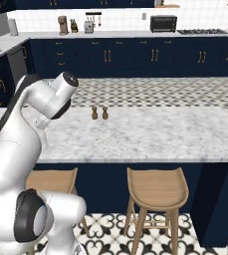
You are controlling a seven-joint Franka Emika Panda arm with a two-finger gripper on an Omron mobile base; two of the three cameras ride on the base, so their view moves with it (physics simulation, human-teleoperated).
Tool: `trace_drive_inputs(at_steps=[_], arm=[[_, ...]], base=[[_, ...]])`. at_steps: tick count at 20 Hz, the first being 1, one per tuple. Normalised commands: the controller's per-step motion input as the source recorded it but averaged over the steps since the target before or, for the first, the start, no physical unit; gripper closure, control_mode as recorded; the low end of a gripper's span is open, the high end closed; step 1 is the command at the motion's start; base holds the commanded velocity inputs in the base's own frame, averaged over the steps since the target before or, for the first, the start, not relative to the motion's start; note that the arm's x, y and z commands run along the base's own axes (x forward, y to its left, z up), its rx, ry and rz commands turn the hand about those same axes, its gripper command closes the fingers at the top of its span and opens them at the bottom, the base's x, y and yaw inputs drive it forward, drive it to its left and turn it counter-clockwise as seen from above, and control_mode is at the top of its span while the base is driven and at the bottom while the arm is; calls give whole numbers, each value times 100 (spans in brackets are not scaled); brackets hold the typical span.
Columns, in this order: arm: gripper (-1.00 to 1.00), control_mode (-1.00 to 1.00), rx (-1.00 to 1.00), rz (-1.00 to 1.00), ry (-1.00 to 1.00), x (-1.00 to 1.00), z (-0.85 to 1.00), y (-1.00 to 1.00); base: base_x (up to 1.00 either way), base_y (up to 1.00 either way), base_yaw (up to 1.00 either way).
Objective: Take a straw from the drawer in front and place it inside the glass cup on the dining counter.
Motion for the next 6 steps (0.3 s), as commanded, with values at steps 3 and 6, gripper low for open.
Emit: trace_drive_inputs(at_steps=[3,6], arm=[[-100,-100,-43,0,0,-69,0,-27],[-100,-100,-37,0,0,-56,0,-28]], base=[[0,0,0],[0,0,0]])
